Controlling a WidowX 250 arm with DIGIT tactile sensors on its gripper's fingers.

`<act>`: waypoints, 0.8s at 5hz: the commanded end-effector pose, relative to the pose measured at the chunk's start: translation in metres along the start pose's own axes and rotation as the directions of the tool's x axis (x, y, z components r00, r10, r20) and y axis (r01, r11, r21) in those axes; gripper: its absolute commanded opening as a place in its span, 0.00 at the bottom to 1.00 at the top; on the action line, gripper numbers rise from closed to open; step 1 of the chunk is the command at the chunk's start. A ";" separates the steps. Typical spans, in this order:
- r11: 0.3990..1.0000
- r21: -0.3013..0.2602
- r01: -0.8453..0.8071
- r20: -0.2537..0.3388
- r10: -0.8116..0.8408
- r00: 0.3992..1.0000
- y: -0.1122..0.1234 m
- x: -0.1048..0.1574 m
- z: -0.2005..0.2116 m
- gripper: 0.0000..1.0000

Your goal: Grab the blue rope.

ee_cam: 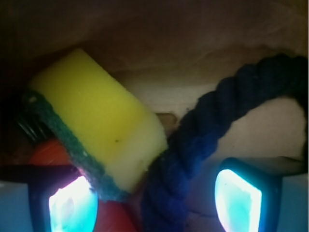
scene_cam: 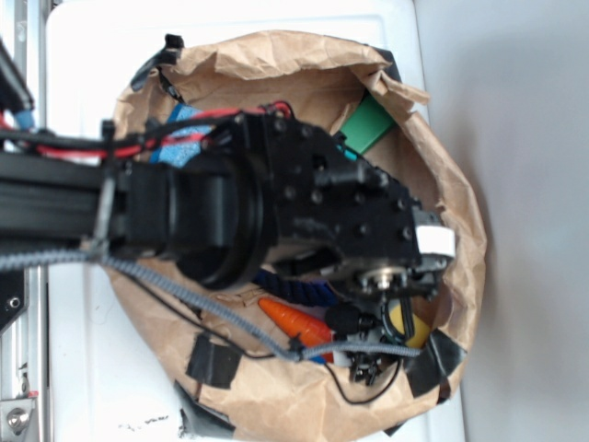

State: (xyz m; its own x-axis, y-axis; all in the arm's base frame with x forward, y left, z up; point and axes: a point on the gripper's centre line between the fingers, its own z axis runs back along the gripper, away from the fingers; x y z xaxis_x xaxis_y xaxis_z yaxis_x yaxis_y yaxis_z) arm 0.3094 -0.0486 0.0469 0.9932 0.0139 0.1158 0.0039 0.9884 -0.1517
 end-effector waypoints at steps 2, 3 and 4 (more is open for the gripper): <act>0.999 -0.040 -0.024 -0.002 0.024 1.000 0.018 0.006 0.041 1.00; 0.997 -0.065 -0.051 -0.044 0.048 0.998 0.028 0.000 0.064 1.00; 0.990 -0.058 -0.132 -0.022 0.131 0.991 0.043 0.001 0.074 1.00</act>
State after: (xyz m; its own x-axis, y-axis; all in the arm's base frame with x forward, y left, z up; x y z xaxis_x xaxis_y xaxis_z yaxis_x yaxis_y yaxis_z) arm 0.2917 -0.0041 0.0886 0.9920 0.1244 -0.0190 -0.1256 0.9682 -0.2166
